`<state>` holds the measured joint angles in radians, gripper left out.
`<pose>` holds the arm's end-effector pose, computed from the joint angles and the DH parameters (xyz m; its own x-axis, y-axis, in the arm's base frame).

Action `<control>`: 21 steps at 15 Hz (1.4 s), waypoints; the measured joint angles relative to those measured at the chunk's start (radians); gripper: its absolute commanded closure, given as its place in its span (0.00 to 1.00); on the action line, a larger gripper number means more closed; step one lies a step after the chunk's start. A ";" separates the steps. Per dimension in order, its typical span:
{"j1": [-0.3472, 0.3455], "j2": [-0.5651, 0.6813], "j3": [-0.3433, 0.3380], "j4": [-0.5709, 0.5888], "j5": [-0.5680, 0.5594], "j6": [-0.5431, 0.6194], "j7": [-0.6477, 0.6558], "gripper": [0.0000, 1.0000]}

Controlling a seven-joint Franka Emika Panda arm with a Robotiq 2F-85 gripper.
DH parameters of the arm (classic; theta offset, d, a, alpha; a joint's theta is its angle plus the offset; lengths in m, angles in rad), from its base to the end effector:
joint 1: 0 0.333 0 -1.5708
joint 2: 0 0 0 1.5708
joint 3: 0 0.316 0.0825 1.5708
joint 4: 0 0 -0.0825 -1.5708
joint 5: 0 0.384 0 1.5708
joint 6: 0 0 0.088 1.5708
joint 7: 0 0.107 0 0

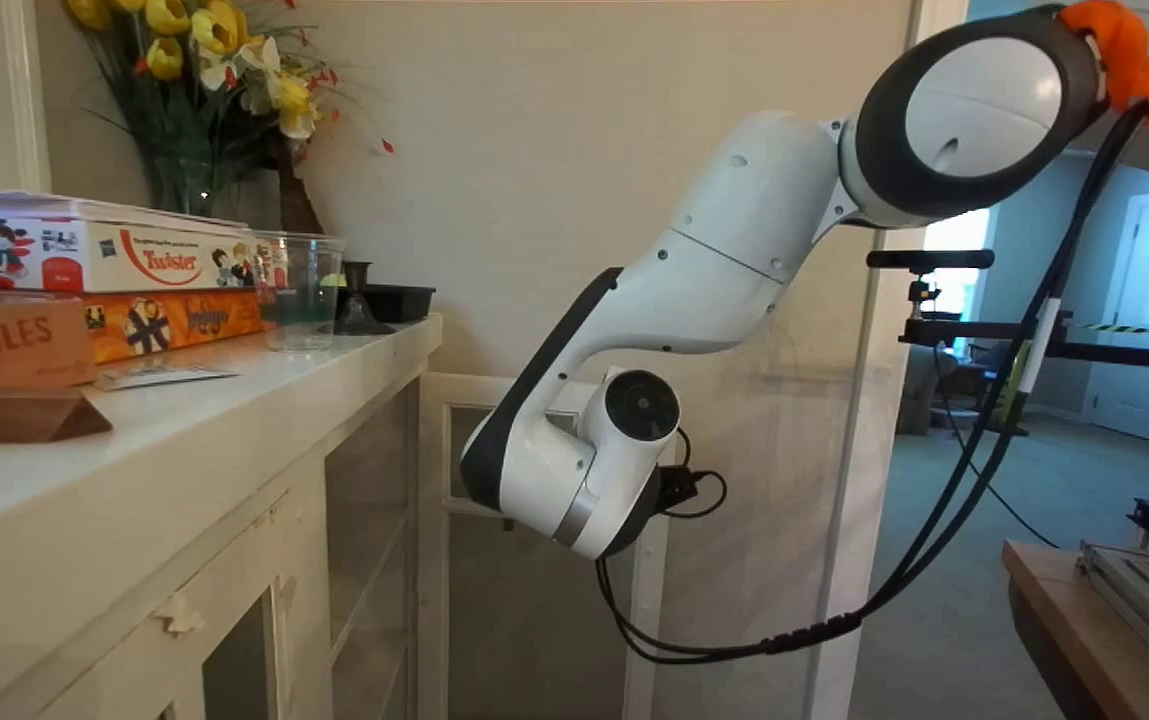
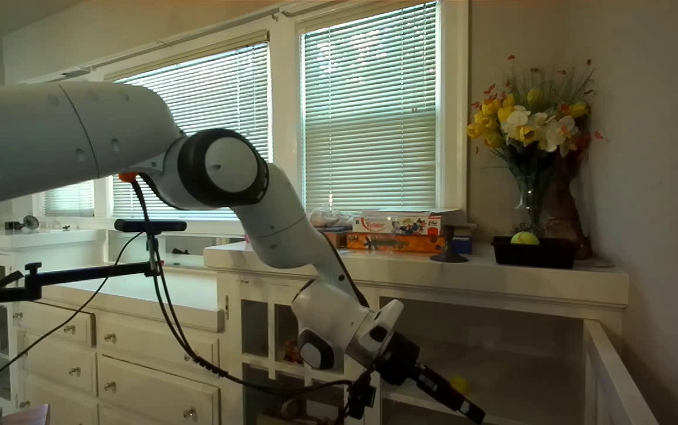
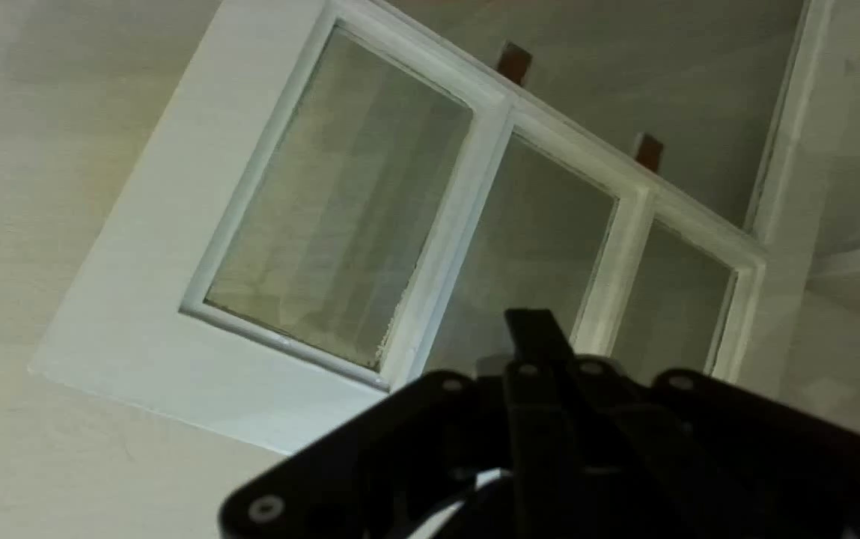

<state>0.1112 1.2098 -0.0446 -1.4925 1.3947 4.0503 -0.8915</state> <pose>0.5946 -0.0910 0.0747 0.5611 -0.1575 0.8127 -0.6876 -0.6352 0.3516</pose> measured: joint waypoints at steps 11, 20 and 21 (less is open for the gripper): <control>-0.057 -0.341 -0.033 -0.452 0.000 -0.048 -0.460 1.00; -0.040 -0.444 -0.037 -0.586 -0.079 -0.071 -0.651 0.84; -0.040 -0.444 -0.037 -0.585 -0.079 -0.066 -0.647 0.78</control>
<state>0.0712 0.7656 -0.0815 -2.0774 1.3152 3.9843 -1.5381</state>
